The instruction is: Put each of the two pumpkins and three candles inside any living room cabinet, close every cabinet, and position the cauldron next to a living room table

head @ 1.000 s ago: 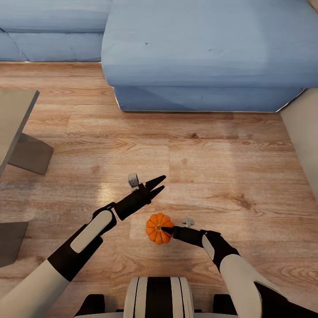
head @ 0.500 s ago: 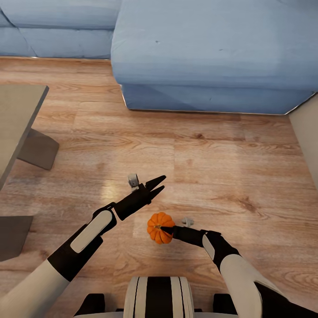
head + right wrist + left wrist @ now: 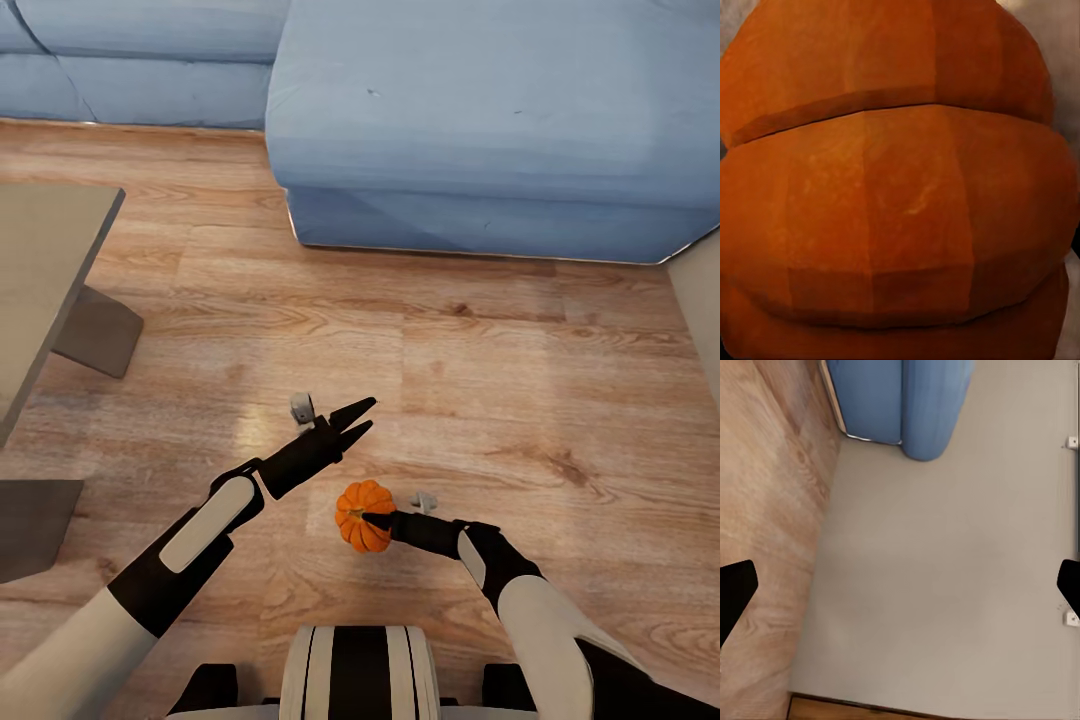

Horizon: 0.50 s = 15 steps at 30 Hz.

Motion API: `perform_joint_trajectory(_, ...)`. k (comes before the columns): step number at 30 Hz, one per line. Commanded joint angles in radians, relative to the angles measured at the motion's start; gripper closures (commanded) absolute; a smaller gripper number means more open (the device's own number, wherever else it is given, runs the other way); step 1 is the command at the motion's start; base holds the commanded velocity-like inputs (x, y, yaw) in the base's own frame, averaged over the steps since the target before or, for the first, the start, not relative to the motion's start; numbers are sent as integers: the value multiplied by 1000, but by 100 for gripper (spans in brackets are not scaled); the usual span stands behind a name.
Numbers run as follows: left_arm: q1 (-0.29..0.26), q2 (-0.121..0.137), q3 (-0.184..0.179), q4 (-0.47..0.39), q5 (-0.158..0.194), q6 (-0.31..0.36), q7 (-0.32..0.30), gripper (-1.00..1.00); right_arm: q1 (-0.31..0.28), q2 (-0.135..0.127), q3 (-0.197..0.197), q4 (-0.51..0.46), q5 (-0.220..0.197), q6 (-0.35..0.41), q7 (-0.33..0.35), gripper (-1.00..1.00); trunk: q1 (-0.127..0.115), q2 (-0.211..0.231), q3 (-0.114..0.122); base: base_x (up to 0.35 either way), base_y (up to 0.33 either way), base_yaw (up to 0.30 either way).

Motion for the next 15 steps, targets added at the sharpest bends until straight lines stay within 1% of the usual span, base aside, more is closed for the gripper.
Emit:
perform_joint_trajectory(1, -1, 0, 0, 0, 0, 0, 0, -100, 0, 0, 3, 1, 13, -5, -86, -100, 0, 0, 0, 0, 0, 226)
perform_joint_trajectory(4, -1, 0, 0, 0, 0, 0, 0, -100, 0, 0, 2, 1, 13, -7, -86, -100, 0, 0, 0, 0, 0, 70)
perform_joint_trajectory(9, -1, 0, 0, 0, 0, 0, 0, -100, 0, 0, 3, 1, 14, -4, -86, -100, 0, 0, 0, 0, 0, 10)
perform_joint_trajectory(10, 0, 0, 0, 0, 0, 0, 0, -100, 0, 0, 3, 1, 14, -4, -86, 100, 0, 0, 0, 0, 0, 2)
perform_joint_trajectory(15, 0, 0, 0, 0, 0, 0, 0, -100, -15, 0, 3, 1, 14, -2, -84, 100, 0, 0, 0, 0, 0, 0)
